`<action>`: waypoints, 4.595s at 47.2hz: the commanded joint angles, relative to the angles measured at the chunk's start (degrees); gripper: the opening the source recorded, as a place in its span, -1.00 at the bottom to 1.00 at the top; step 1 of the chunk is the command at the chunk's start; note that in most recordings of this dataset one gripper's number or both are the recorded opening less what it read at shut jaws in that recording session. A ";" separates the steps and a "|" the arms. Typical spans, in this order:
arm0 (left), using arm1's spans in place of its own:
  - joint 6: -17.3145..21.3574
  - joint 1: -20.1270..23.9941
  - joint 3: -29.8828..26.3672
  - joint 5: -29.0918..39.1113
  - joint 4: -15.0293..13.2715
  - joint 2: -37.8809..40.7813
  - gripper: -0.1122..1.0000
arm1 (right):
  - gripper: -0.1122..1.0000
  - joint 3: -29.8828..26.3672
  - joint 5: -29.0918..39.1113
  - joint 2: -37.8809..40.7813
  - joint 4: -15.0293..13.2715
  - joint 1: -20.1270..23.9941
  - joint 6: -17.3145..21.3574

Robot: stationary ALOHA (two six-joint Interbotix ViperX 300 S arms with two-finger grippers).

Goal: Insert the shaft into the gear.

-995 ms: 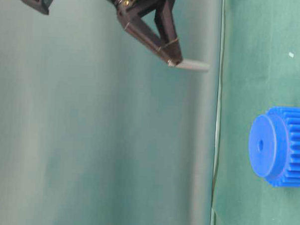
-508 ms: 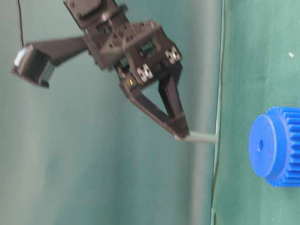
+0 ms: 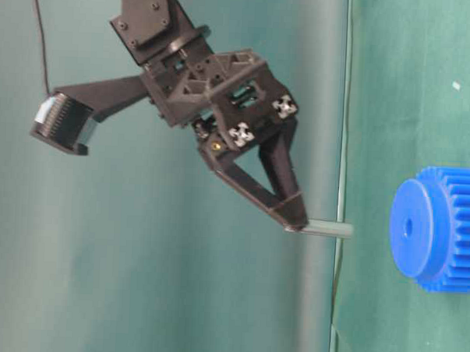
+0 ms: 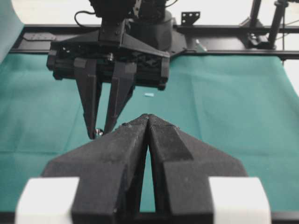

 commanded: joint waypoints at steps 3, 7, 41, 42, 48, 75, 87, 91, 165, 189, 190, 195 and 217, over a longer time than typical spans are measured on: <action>0.00 0.18 -1.49 -0.35 0.09 0.44 -0.80 | -0.49 -0.79 -1.85 1.23 0.09 -0.09 0.18; 0.00 0.18 -1.49 -0.35 0.18 0.44 -0.80 | -0.49 -0.53 -2.99 2.81 0.18 -0.18 0.18; 0.09 0.09 -1.58 0.00 0.09 0.44 -0.80 | -0.49 0.97 -7.38 9.14 1.05 -0.79 0.35; 0.09 0.18 -1.58 0.00 0.18 0.35 -0.80 | -0.49 0.88 -7.38 9.14 1.05 -0.70 0.35; 0.09 0.09 -1.58 0.00 0.09 0.44 -0.80 | -0.49 0.88 -7.12 9.14 1.05 -0.79 0.26; 0.09 0.18 -1.58 0.35 0.09 0.35 -0.80 | 0.93 0.53 -6.86 9.32 1.05 -0.79 0.35; 0.09 0.18 -1.58 0.44 0.09 0.35 -0.80 | 0.91 0.44 -6.77 9.23 1.05 -0.88 0.44; 0.09 0.09 -1.58 0.44 0.18 0.35 -0.80 | 0.91 0.26 -6.59 9.14 1.14 -0.88 0.44; 0.00 0.18 -1.58 0.97 0.09 0.00 -0.80 | 0.90 22.41 1.32 -41.84 0.53 -0.88 0.26; 0.00 0.09 -1.58 0.97 0.09 0.00 -0.80 | 0.89 30.15 0.18 -49.83 0.62 -0.88 0.35; 0.00 0.18 -1.58 0.97 0.18 0.00 -0.80 | 0.89 30.15 0.09 -49.83 0.62 -0.88 0.35; 0.00 0.18 -1.58 0.88 0.18 0.00 -0.80 | 0.89 30.15 -0.53 -49.75 0.53 -0.88 0.35; 0.00 0.09 -1.58 1.05 0.09 0.00 -0.80 | 0.89 30.15 -0.88 -49.75 0.53 -0.88 0.35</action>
